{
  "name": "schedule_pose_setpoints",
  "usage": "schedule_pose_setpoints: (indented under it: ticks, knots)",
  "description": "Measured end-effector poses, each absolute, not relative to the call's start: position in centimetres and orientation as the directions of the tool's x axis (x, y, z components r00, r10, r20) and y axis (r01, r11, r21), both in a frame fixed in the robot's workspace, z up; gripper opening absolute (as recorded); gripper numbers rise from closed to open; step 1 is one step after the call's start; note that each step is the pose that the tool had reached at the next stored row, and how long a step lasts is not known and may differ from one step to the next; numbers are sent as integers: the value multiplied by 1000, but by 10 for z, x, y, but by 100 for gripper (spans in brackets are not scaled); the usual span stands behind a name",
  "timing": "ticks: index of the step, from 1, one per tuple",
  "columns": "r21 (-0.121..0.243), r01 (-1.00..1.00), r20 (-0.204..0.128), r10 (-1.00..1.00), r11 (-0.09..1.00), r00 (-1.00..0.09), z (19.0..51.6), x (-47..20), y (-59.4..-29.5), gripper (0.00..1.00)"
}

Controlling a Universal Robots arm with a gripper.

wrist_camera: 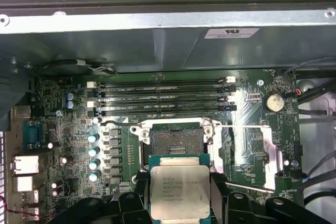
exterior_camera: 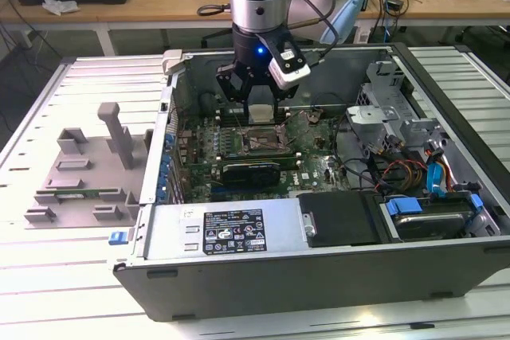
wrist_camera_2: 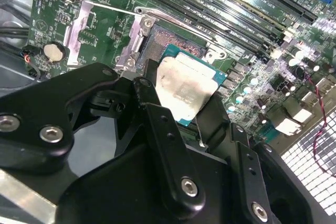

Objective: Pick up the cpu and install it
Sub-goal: 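Place the cpu into insertion slot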

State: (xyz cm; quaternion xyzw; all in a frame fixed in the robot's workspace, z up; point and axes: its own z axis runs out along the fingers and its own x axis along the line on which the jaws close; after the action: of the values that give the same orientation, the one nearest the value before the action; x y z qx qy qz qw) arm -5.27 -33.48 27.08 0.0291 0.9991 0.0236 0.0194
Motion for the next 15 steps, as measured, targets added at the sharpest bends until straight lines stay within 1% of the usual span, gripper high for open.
schedule_pose_setpoints:
  ticks: [9,15]
  knots:
    - [48,213,-37,215,976,-976,271,-53,-335,55]
    - [48,336,-37,338,940,-940,271,-53,-335,55]
